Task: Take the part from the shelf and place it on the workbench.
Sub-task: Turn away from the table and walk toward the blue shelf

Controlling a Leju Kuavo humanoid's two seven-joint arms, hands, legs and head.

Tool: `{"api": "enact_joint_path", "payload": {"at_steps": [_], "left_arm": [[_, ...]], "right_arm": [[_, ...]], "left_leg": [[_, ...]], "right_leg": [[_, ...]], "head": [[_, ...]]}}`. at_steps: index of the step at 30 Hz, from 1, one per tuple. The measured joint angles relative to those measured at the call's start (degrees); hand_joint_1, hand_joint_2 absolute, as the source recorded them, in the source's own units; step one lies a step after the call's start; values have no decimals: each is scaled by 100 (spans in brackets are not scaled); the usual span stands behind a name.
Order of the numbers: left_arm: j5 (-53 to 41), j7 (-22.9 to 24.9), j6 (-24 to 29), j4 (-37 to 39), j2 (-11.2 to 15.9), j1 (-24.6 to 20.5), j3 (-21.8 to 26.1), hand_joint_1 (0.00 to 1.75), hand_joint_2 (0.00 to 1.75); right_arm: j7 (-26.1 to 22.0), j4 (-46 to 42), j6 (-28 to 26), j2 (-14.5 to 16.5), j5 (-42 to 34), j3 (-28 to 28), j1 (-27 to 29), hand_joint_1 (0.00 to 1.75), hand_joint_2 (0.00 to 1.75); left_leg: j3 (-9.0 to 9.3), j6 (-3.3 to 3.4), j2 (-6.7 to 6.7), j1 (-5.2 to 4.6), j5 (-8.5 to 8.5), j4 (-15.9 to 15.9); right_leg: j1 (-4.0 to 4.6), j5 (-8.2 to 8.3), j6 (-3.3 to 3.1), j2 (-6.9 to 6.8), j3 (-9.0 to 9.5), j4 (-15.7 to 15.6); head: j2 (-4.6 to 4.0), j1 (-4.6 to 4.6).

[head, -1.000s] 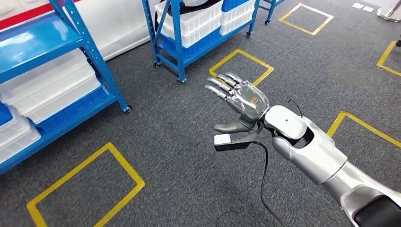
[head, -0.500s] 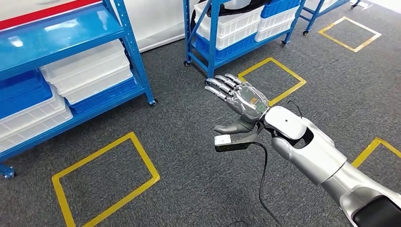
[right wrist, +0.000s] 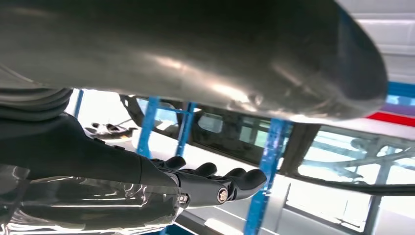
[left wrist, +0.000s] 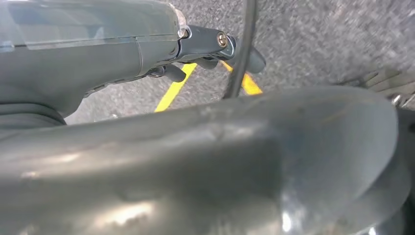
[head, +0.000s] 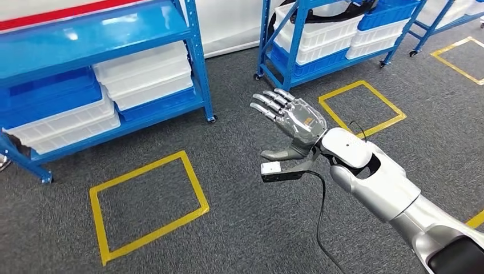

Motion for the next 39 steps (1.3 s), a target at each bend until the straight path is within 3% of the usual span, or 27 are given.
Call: {"api": "enact_joint_path", "payload": {"at_steps": [2, 4, 6, 8, 9, 10, 12, 14, 16, 18, 20, 22, 24, 25, 26, 28, 30, 31, 34, 36, 38, 39], "left_arm": [[-6, -11, -3, 0, 1, -2, 1, 0, 0], [-12, -13, -5, 0, 2, -3, 1, 0, 0], [-16, -13, -10, 0, 2, -17, 1, 0, 0], [-16, -13, -17, 0, 2, -31, 1, 0, 0], [-14, -14, -22, 0, 1, -33, 1, 0, 0], [-11, -15, -30, 0, 0, -33, 1, 0, 0], [0, -25, -41, 0, -3, -33, 1, 0, 0], [16, -44, -48, 1, -11, -39, 1, 0, 0], [31, -55, -50, 1, -18, -42, 1, 0, 0], [37, -54, -40, 1, -15, -29, 0, 0, 0], [33, -50, -29, 1, -14, -22, -2, 0, 0], [27, -48, -23, 2, -13, -37, -3, 0, 0], [22, -49, -6, 2, -12, -50, -2, 0, 0], [20, -50, 13, 2, -11, -49, -2, 0, 0], [19, -50, 32, 2, -11, -45, -2, 0, 0], [19, -50, 67, 2, -11, -44, -3, 0, 0], [20, -54, 79, 2, -12, -51, 0, 0, 0], [24, -57, 78, 2, -13, -51, 1, 0, 0], [32, -58, 72, 2, -14, -40, 1, 0, 0], [34, -55, 62, 2, -15, -41, 1, 0, 0], [34, -57, 47, 2, -16, -50, 0, 0, 0], [34, -58, 43, 2, -16, -55, 0, 0, 0]], "right_arm": [[4, -11, 3, 12, 1, 1, -16, 0, 0], [5, -32, 4, 26, -4, 0, -29, 0, 0], [3, -35, 4, 21, -13, -2, -35, 0, 0], [3, -25, 8, 9, -17, -2, -15, 0, 0], [3, -20, 8, 6, -18, -1, 1, 0, 0], [2, -15, 7, 5, -19, 1, 12, 0, 0], [1, -11, 2, 4, -19, 1, 8, 0, 0], [2, -9, 1, 3, -19, -2, -13, 0, 0], [10, -10, 4, -1, -21, -3, -23, 0, 0], [21, -21, 8, 3, -22, -3, -35, 0, 0], [23, -32, 10, 17, -25, -3, -52, 0, 0], [23, -30, 13, 20, -27, -3, -55, 0, 0], [24, -26, 16, 15, -27, -2, -46, 0, 0], [26, -26, 16, 15, -27, -1, -41, 0, 0], [27, -26, 17, 15, -27, -1, -39, 0, 0], [32, -31, 17, 15, -28, -1, -41, 0, 0], [34, -34, 14, 10, -31, -6, -55, 0, 0], [32, -35, 12, 10, -34, -9, -62, 0, 0], [21, -40, 9, 15, -39, -13, -72, 0, 0], [18, -42, 4, 15, -40, -16, -78, 0, 0], [17, -36, -2, 3, -42, -21, -75, 0, 0], [16, -31, -3, -5, -43, -22, -62, 0, 0]], "left_leg": [[-10, 88, -123, -16, -5, -8], [9, 161, -250, -8, 14, -38], [24, 222, -364, 3, 35, -62], [19, 256, -494, -10, 36, -61], [21, 263, -571, -20, 35, -60], [24, 265, -649, -30, 34, -57], [39, 263, -807, -42, 33, -54], [27, 241, -954, -47, 31, -41], [-18, 183, -1086, -18, 41, -39], [-48, 113, -1168, 10, 45, -39], [-141, 55, -919, -11, -83, 161], [-439, 4, -552, -9, -396, 778], [-770, -43, -425, 32, -609, 1417], [-815, -64, -399, 49, -570, 1488], [-741, -81, -369, 62, -430, 1328], [-356, -94, -186, 60, -73, 580], [-96, -31, -44, 28, 77, 68], [-75, 10, -41, 10, 61, 7], [-89, 105, -200, 10, 73, -3], [-70, 164, -291, 26, 96, -32], [-64, 218, -396, 28, 109, -46], [-68, 237, -455, 22, 111, -46]], "right_leg": [[6, -17, 57, -102, 29, -9], [-31, -120, 123, 39, 19, 99], [-58, -413, 152, 371, -215, 605], [-52, -709, 147, 543, -614, 1340], [-48, -738, 141, 571, -755, 1564], [-46, -655, 128, 586, -801, 1584], [-41, -231, 72, 677, -597, 1033], [-47, 90, 4, 942, -299, 328], [-34, 133, -30, 1062, -186, 50], [-31, 137, -49, 922, -149, -13], [-62, 145, -88, 768, -76, -93], [-66, 133, -124, 611, -21, -130], [-56, 108, -133, 453, -4, -124], [-57, 93, -125, 377, 4, -118], [-62, 74, -109, 306, 15, -108], [-64, 21, -59, 177, 48, -76], [-36, -31, 5, 65, 70, -40], [-14, -47, 33, 13, 79, -34], [-9, -75, 93, -81, 111, -42], [-44, -213, 140, 128, 52, 130], [-59, -537, 159, 438, -232, 716], [-55, -701, 154, 521, -437, 1101]], "head": [[0, -1], [0, -1], [0, 0], [0, 0], [0, -1], [0, -1], [0, -1], [0, 0], [0, 0], [0, -1], [0, -2], [0, -2], [0, -1], [0, -1], [0, -1], [0, -2], [0, -1], [0, -1], [0, -1], [0, -1], [0, 1], [0, 1]]}}
